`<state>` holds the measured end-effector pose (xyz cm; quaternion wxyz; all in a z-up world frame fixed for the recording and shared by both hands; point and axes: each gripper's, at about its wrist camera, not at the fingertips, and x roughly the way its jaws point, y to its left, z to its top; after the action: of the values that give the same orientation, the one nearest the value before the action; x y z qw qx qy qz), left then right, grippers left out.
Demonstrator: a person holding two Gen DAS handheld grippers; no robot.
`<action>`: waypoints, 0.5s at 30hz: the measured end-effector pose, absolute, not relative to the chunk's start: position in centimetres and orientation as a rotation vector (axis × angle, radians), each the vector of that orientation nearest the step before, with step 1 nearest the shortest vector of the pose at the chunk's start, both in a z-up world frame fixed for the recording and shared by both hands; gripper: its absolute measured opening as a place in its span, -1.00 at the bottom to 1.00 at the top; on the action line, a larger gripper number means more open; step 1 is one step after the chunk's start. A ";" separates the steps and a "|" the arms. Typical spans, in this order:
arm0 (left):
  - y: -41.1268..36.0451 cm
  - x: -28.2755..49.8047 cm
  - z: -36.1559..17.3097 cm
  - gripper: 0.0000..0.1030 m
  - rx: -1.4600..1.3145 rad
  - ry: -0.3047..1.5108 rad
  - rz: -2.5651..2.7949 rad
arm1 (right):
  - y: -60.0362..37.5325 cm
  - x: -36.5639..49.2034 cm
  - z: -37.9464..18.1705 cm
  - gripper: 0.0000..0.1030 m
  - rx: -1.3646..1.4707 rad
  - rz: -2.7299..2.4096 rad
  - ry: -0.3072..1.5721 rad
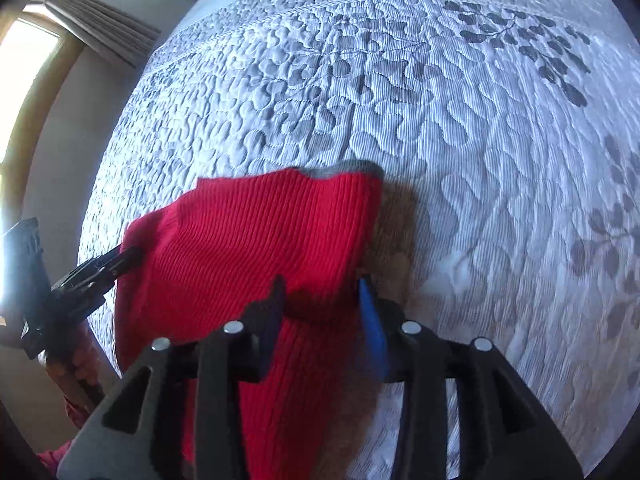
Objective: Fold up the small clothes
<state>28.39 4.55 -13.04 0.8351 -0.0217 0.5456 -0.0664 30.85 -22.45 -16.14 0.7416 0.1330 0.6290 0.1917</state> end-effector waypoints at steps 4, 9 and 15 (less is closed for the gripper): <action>3.5 26.6 -12.8 -0.05 -0.020 1.176 -0.145 | -22.6 28.2 -15.2 -0.18 0.281 0.424 1.368; 1.8 24.8 -12.2 0.12 0.024 1.166 -0.167 | -22.3 25.4 -14.8 -0.06 0.266 0.442 1.375; 1.3 24.0 -12.2 0.19 0.033 1.177 -0.172 | -22.5 24.2 -15.3 0.00 0.295 0.462 1.382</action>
<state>23.96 1.30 -12.22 0.8283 0.0153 0.5543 -0.0808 24.19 -22.51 -15.29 0.7362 0.1344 0.6290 0.2103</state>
